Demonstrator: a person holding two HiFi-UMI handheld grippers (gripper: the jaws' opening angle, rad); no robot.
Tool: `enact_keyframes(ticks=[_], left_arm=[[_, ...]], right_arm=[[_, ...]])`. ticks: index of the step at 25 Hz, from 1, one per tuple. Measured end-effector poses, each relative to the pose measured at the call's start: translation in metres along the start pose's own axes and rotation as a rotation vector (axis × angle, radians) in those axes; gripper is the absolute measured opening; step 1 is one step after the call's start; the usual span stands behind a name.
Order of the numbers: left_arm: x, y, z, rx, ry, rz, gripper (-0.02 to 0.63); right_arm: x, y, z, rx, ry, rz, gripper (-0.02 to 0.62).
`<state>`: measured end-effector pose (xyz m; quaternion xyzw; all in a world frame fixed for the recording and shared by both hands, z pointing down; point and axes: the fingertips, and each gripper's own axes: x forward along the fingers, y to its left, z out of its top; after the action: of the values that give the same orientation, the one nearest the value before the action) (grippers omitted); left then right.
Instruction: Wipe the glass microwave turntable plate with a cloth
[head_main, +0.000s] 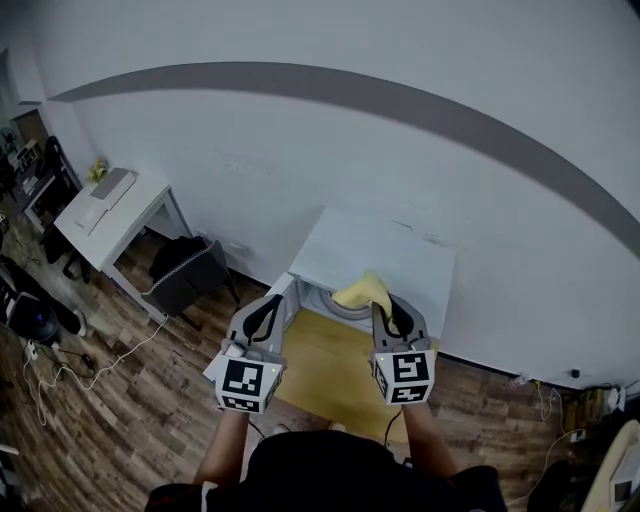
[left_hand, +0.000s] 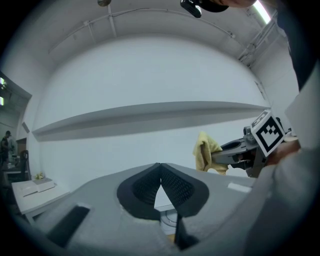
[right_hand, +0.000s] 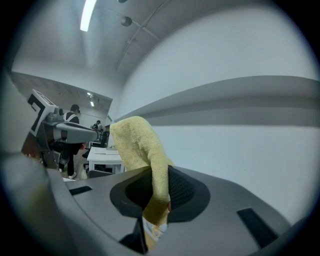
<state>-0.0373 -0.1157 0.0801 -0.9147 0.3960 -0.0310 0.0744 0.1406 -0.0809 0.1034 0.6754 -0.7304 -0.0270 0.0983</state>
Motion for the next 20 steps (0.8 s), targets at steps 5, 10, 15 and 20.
enact_keyframes(ticks=[5,10,15,20], left_arm=[[-0.003,-0.005,-0.008,-0.017,0.011,-0.007,0.017],[-0.004,-0.005,-0.007,-0.015,0.011,-0.013,0.018],[-0.007,-0.003,-0.006,-0.023,0.010,-0.011,0.018],[-0.008,-0.003,-0.009,-0.023,0.013,-0.012,0.018]], right_arm=[[-0.001,0.006,-0.003,0.003,0.001,0.017,0.049],[0.000,0.009,-0.005,0.001,0.008,0.024,0.049],[-0.001,0.014,-0.004,-0.004,0.007,0.029,0.049],[0.001,0.020,-0.006,-0.007,0.009,0.040,0.049]])
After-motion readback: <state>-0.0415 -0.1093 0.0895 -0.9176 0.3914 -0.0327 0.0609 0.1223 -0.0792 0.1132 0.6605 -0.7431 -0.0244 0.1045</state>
